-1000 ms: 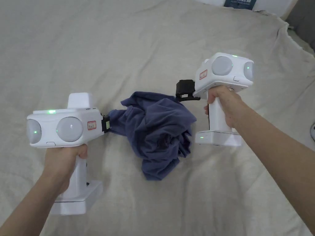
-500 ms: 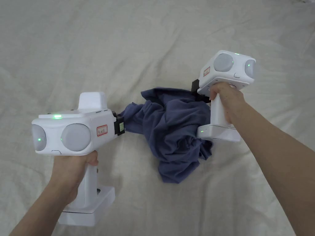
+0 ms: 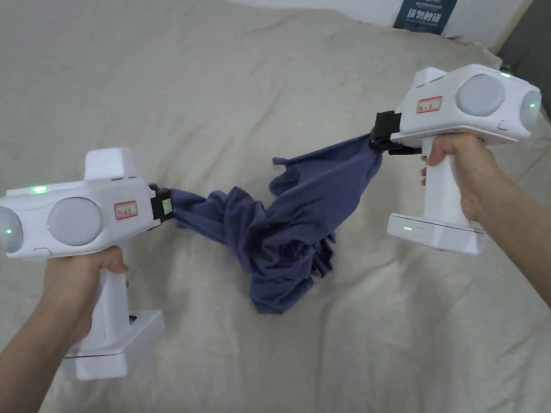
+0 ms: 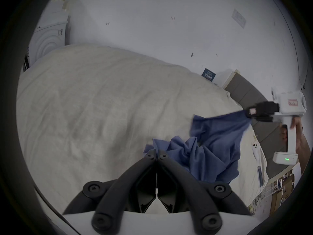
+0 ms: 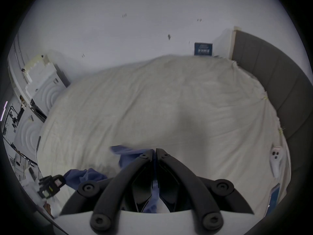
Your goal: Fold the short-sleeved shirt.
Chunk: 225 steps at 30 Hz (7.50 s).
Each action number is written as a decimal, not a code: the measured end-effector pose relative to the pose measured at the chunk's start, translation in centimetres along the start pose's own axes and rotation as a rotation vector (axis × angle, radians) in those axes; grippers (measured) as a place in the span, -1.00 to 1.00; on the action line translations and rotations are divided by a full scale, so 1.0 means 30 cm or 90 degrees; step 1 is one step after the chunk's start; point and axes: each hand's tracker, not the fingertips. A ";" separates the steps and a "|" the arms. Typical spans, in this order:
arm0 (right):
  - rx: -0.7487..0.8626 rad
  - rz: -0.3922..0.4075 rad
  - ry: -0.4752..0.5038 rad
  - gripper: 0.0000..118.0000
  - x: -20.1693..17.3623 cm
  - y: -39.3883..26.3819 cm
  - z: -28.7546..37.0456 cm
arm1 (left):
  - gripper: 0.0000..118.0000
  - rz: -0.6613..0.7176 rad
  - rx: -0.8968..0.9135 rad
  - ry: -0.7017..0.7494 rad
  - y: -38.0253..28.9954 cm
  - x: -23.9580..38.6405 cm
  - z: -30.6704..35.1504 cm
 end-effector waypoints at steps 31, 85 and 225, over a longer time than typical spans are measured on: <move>0.365 0.061 -0.062 -0.96 0.007 0.151 1.275 | -1.00 -0.146 0.403 0.005 0.713 0.209 1.011; 0.265 -0.075 -0.213 -0.96 0.173 0.631 0.286 | -1.00 -0.192 0.251 0.169 0.889 0.316 -0.171; 0.197 0.000 -0.163 -1.00 0.157 -0.544 0.200 | -1.00 -0.125 -0.244 0.210 0.512 -0.167 -0.785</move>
